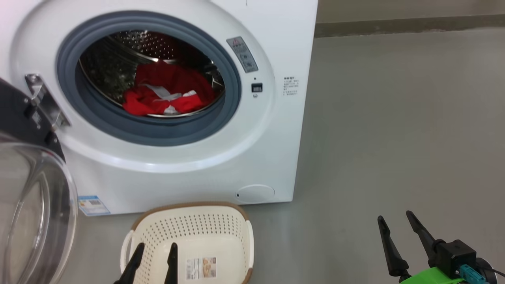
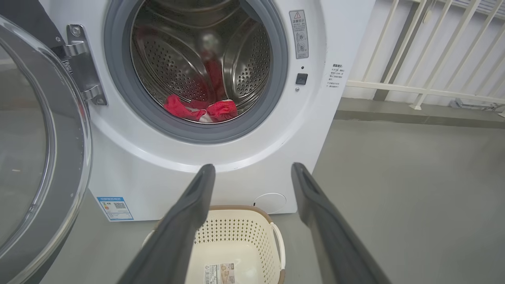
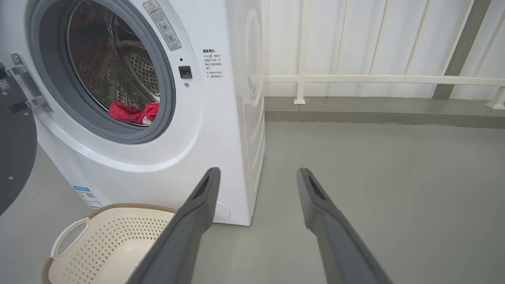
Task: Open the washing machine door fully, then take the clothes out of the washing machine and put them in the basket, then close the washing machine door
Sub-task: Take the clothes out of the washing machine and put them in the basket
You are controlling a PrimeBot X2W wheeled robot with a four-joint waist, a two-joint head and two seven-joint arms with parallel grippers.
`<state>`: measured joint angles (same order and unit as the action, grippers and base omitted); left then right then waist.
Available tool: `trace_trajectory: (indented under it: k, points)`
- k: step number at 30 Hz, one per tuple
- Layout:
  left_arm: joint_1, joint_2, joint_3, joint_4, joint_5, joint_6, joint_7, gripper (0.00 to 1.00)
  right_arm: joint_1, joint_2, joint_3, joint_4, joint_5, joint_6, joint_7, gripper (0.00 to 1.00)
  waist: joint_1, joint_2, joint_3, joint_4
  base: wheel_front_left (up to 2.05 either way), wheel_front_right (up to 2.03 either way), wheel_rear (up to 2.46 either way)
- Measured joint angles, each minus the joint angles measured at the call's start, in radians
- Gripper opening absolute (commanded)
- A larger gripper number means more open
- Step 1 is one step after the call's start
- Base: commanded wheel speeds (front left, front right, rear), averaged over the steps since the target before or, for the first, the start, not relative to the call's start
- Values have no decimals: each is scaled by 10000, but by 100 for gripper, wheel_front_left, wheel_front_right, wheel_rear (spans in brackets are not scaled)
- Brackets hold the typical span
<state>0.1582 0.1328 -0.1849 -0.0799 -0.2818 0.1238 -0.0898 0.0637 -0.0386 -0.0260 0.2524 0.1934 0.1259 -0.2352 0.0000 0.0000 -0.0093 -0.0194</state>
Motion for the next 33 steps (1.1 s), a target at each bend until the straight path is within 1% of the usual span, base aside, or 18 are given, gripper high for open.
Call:
trace_trajectory:
  k: [2, 9, 21, 33]
  points:
    - [-1, 2, 2, 0, 0, 8, 0, 100, 0, 0, 0, 0, 0, 0, 40, 100, 0, 0, -4, 8, 118, -118, 0]
    - [-2, 4, 13, 2, 2, 247, 13, 100, 0, 2, 10, -23, 0, 0, 75, 100, 0, 0, -11, 45, 63, -63, 0]
    - [-1, 40, 8, -40, 13, 431, 48, 100, 0, 2, 31, -54, 0, 0, 79, 100, 0, 0, -16, 45, 1, -1, 0]
    - [3, 115, -81, -104, 67, 523, 123, 100, 0, 2, 44, -81, 0, 0, 155, 100, 0, 0, -3, 26, 0, 0, 0]
